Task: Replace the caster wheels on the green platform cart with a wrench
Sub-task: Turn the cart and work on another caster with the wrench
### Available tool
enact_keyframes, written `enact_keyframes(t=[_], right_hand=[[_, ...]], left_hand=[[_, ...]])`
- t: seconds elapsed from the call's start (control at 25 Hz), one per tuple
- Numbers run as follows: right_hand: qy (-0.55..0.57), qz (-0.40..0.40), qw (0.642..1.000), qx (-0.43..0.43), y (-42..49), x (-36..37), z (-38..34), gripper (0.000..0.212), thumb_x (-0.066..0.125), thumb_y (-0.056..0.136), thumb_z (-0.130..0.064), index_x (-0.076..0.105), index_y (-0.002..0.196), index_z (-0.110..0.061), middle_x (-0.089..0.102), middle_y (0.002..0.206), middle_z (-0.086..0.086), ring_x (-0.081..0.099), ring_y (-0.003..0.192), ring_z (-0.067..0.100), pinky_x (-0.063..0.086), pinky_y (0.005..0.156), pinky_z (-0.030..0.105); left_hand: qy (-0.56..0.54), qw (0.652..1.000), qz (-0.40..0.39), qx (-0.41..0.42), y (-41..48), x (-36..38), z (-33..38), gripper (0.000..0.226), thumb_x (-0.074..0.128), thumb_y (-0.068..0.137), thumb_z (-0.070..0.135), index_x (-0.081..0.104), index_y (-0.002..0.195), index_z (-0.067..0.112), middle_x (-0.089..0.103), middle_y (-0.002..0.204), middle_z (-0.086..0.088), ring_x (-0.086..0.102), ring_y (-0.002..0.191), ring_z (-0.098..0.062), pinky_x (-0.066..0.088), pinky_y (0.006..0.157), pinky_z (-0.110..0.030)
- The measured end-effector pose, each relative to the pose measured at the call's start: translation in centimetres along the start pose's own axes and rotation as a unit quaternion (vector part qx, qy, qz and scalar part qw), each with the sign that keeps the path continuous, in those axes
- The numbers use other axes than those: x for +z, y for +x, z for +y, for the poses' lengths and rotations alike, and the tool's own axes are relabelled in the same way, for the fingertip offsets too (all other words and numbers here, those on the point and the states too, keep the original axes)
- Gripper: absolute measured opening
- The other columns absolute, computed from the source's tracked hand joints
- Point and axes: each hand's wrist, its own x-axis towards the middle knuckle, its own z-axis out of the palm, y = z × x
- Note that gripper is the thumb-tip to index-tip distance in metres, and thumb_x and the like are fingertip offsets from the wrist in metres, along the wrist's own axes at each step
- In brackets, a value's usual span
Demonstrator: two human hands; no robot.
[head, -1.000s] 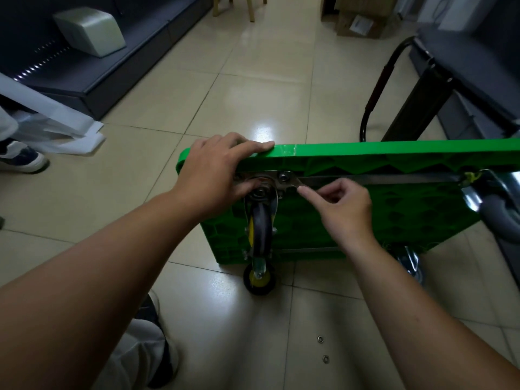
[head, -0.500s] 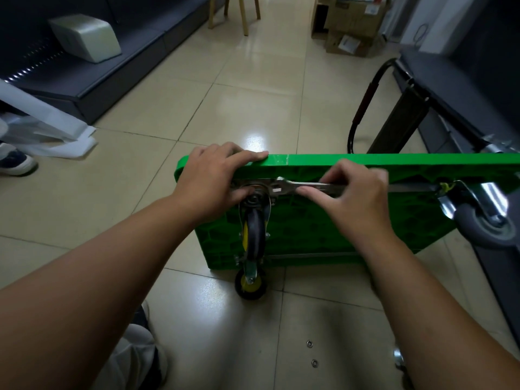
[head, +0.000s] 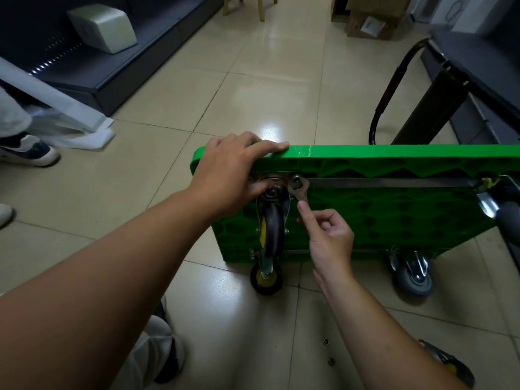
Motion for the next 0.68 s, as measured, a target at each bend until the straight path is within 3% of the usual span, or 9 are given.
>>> enact_keyframes(t=[0.28, 0.4, 0.56, 0.68], right_hand=[[0.019, -0.003, 0.999, 0.05, 2.1, 1.9, 2.3, 0.039, 0.082, 0.073, -0.045, 0.064, 0.082, -0.011, 0.073, 0.086, 0.017, 0.067, 0.079, 0.017, 0.054, 0.077, 0.03], [-0.015, -0.024, 0.999, 0.045, 2.7, 1.8, 1.9, 0.035, 0.081, 0.077, -0.042, 0.066, 0.086, -0.011, 0.074, 0.087, 0.013, 0.067, 0.077, 0.014, 0.053, 0.067, 0.024], [-0.112, 0.011, 0.991, -0.071, 3.4, 0.2, -0.7, 0.028, 0.086, 0.076, -0.031, 0.065, 0.08, -0.013, 0.07, 0.076, 0.001, 0.064, 0.063, 0.0, 0.048, 0.058, 0.016], [-0.265, 0.034, 0.942, -0.202, 4.0, -1.8, -3.5, 0.034, 0.087, 0.07, -0.047, 0.066, 0.08, -0.022, 0.067, 0.079, -0.006, 0.063, 0.08, 0.012, 0.048, 0.067, 0.027]], left_hand=[[0.001, 1.0, 0.003, -0.002, -0.1, 0.2, 0.0, 0.066, 0.073, 0.086, 0.047, 0.045, 0.145, 0.047, 0.059, 0.126, 0.005, 0.051, 0.115, -0.02, 0.032, 0.097, -0.038], [0.0, 1.0, 0.004, -0.003, 0.0, 0.2, 0.0, 0.066, 0.072, 0.086, 0.047, 0.044, 0.146, 0.047, 0.059, 0.127, 0.005, 0.051, 0.115, -0.019, 0.032, 0.097, -0.038], [-0.001, 1.0, -0.002, -0.006, 0.1, 0.1, 0.2, 0.066, 0.072, 0.086, 0.048, 0.044, 0.145, 0.047, 0.058, 0.128, 0.005, 0.051, 0.117, -0.019, 0.032, 0.098, -0.038], [-0.001, 1.0, -0.004, -0.005, 0.1, 0.0, 0.2, 0.065, 0.071, 0.085, 0.049, 0.044, 0.145, 0.047, 0.058, 0.127, 0.005, 0.052, 0.116, -0.02, 0.033, 0.098, -0.039]])
